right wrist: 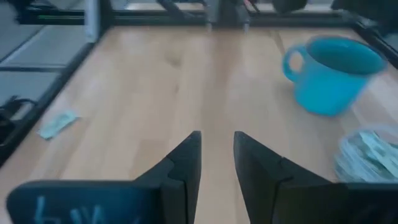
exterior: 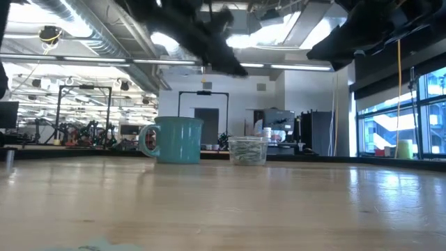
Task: Pick and place items into bin
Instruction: Put the white stevia packet into the transparent bin, then return to Home Position
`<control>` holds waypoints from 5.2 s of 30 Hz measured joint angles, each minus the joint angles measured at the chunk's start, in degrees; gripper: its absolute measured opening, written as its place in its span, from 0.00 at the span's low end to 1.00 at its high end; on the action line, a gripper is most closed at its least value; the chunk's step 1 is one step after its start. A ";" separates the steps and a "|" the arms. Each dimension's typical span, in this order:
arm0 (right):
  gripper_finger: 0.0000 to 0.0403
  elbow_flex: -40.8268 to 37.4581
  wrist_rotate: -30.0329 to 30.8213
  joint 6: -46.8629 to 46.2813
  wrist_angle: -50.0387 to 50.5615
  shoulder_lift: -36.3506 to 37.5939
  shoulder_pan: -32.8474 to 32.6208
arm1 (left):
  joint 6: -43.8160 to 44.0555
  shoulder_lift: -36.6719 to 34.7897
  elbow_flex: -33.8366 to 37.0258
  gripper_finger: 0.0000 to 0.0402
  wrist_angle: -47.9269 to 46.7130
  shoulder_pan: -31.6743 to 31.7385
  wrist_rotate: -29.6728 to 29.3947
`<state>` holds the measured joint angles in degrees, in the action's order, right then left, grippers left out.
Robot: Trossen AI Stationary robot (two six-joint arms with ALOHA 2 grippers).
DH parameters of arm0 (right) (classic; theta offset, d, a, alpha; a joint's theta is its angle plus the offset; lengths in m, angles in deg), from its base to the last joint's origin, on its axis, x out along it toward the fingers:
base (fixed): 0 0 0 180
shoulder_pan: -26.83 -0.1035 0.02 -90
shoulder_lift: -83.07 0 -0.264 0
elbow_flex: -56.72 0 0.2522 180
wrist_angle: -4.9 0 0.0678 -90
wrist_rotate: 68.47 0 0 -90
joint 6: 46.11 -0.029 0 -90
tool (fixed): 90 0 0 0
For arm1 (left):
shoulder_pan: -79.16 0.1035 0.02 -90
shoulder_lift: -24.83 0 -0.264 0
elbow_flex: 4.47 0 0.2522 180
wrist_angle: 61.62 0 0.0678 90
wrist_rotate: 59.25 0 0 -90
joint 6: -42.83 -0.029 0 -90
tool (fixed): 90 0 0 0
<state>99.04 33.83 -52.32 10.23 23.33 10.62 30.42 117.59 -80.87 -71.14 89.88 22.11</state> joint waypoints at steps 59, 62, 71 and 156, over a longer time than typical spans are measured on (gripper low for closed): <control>0.13 73.02 -12.93 10.96 27.31 -76.54 -15.05 | 22.62 -46.01 54.62 0.17 34.28 -21.94 12.73; 0.06 73.02 -12.83 11.04 27.46 -76.54 -15.05 | 22.30 -46.01 54.62 0.17 34.17 -21.94 12.73; 0.01 72.67 -11.75 10.81 31.26 -74.17 -14.74 | 22.30 -46.01 54.62 0.17 34.17 -21.94 12.76; 0.32 26.50 -11.99 12.30 23.45 -18.91 39.50 | 0.19 -50.78 54.45 0.14 33.52 -16.52 -29.51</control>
<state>125.54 21.84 -40.02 33.67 4.42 50.11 30.61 66.80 -26.42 -37.62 73.36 -7.40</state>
